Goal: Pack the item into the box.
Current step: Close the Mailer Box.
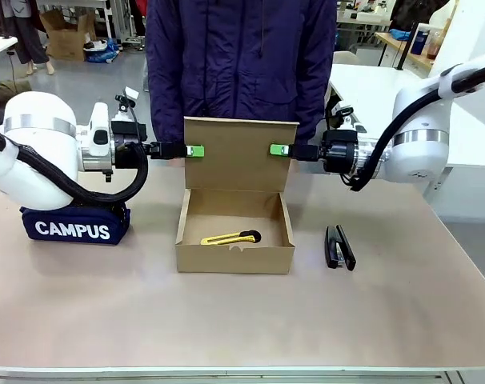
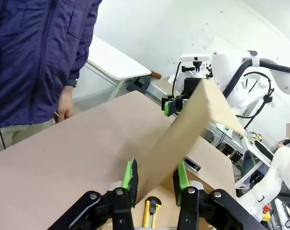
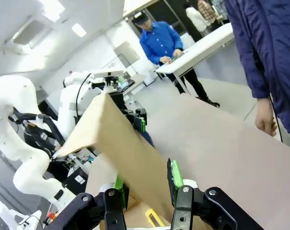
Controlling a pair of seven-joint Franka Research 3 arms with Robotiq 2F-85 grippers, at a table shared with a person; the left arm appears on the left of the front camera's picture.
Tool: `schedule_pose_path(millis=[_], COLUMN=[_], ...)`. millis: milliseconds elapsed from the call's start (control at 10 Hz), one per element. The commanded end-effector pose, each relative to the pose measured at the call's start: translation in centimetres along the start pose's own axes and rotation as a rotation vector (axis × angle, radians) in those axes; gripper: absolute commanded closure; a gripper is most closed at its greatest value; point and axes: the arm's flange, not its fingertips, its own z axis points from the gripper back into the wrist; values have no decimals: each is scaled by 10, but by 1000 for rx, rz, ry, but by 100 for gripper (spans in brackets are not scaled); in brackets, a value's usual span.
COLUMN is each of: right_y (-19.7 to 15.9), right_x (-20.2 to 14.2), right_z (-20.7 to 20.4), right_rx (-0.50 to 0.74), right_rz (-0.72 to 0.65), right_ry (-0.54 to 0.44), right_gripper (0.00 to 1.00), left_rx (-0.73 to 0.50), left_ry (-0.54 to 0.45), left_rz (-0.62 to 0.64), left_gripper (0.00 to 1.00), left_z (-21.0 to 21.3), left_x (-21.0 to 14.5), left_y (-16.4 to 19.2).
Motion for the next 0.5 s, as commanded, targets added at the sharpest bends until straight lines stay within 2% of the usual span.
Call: schedule_pose_path(millis=[0, 400], right_y=[-1, -1], right_x=[3, 3], right_z=[-2, -2], right_rx=[1, 1], right_rz=[4, 4], right_ry=[4, 4], right_gripper=[55, 55], left_rx=[3, 3], left_ry=[-9, -9], left_rz=[-3, -3], left_gripper=[58, 58], left_z=[-1, -1], left_x=[4, 4], left_y=[2, 2])
